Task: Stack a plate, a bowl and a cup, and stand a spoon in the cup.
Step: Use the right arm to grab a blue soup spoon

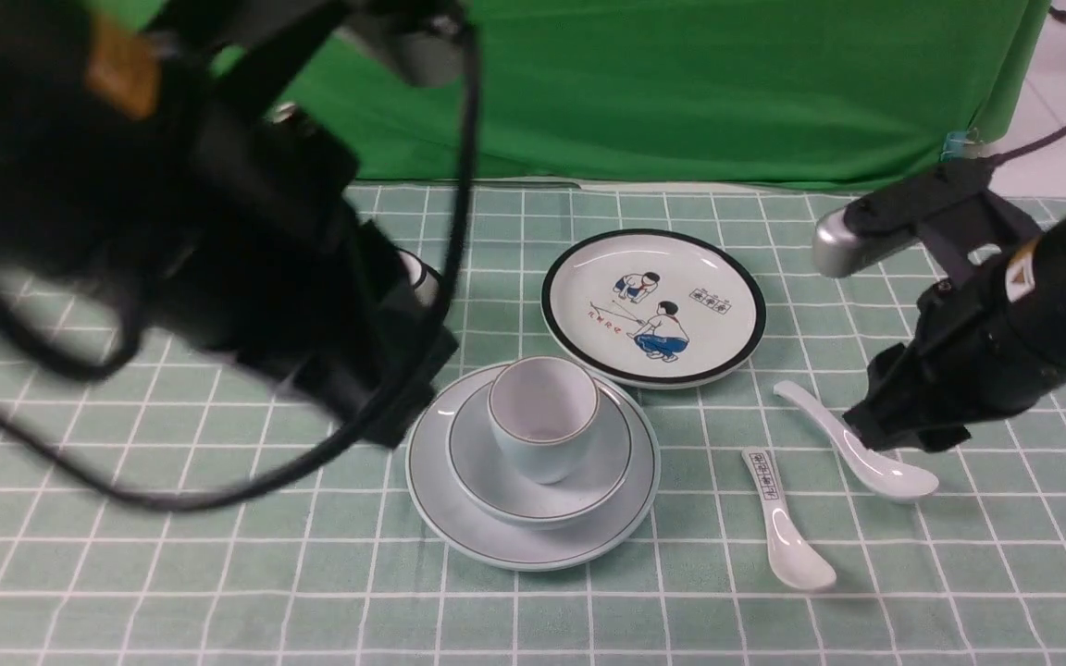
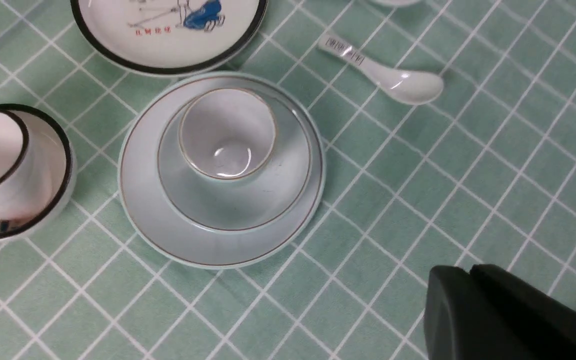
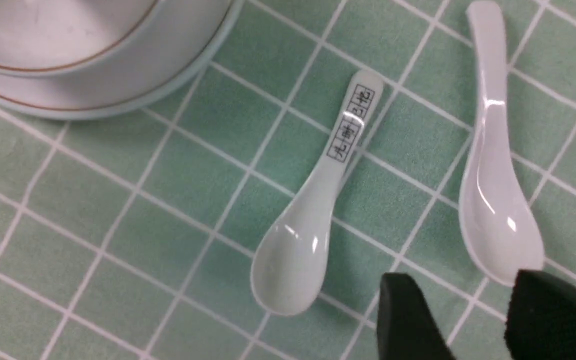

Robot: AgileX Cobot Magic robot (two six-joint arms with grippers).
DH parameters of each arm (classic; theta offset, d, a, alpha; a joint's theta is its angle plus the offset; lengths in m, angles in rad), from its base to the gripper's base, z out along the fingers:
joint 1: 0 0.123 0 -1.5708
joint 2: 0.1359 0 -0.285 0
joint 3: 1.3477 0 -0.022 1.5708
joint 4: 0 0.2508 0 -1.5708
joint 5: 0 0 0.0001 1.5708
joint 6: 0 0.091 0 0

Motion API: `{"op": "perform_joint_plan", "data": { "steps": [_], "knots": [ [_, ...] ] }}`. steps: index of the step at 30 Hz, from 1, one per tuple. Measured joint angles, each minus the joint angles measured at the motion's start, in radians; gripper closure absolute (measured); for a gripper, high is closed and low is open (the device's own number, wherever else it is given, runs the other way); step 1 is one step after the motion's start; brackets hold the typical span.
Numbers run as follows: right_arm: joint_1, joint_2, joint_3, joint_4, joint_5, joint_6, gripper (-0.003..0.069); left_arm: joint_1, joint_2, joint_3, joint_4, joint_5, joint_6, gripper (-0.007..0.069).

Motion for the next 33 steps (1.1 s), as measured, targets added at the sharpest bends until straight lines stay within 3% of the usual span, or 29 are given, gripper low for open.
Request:
{"op": "perform_joint_plan", "data": {
  "steps": [8, 13, 27, 29, 33],
  "knots": [
    [-0.095, 0.299, -0.219, 0.065, 0.048, -0.104, 0.0254, 0.0, -0.365, 0.439, -0.199, -0.438, 0.03, 0.0619],
    [-0.1, 0.453, -0.342, 0.066, 0.053, -0.14, 0.0239, 0.0, -0.486, 0.58, -0.236, -0.624, 0.034, 0.0616],
    [-0.104, 0.617, -0.476, 0.047, 0.074, -0.152, 0.0242, 0.0, -0.519, 0.609, -0.246, -0.631, 0.034, 0.0615],
    [-0.105, 0.618, -0.478, 0.044, 0.078, -0.154, 0.0263, 0.0, -0.519, 0.609, -0.246, -0.631, 0.034, 0.0615],
    [-0.105, 0.618, -0.478, 0.042, 0.128, -0.156, 0.0464, 0.0, -0.519, 0.609, -0.246, -0.63, 0.033, 0.0615]
  ]
}}
